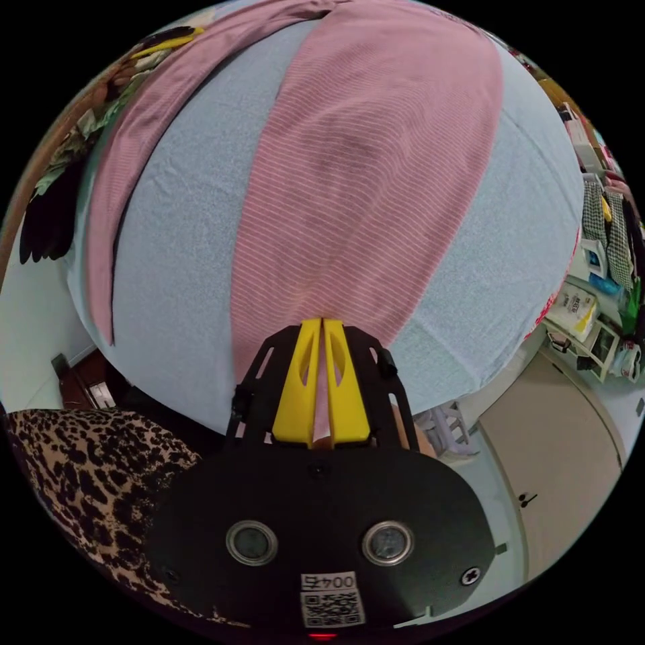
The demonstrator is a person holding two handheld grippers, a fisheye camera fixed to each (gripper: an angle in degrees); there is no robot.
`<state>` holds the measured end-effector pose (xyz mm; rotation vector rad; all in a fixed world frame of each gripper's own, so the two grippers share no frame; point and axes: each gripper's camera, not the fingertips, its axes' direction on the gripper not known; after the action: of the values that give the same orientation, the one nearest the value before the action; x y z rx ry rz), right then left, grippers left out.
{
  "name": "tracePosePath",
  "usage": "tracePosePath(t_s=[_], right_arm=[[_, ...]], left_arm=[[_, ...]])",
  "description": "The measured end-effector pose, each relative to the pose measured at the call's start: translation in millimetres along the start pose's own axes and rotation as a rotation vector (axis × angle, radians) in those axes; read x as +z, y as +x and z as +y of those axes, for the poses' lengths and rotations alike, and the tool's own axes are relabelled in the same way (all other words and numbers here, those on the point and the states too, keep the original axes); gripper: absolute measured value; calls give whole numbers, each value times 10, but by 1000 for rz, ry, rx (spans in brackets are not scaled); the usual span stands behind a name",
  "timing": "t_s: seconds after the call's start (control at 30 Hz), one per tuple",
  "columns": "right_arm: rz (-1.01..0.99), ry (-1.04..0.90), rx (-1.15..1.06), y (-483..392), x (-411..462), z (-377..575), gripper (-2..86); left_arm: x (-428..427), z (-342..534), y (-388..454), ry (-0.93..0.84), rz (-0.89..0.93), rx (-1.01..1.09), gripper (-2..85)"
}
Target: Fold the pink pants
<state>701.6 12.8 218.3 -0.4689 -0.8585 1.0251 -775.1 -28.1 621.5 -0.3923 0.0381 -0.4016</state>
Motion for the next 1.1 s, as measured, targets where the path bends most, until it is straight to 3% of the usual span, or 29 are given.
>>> tracePosePath(t_s=[0.2,0.3,0.4,0.6,0.9,1.1], right_arm=[[-72,2,28,119,-11,83,-6],[-89,9,39,151,-12,139,-5],[-89,18,42,160,-12,201,-6],[-67,64,54,142,-1,378,-6],[-33,118,88,128,40,669,-7],[-93,182,67,218,-22,940,-4]], left_arm=[[-28,-88,9,-45,-49,-9,99],[-284,19,380,95,17,111,92],[-225,182,584,40,-75,173,91],[-377,692,502,29,54,89,97],[-285,1656,596,-48,-7,74,87],[-262,1582,735,-30,-86,47,67]])
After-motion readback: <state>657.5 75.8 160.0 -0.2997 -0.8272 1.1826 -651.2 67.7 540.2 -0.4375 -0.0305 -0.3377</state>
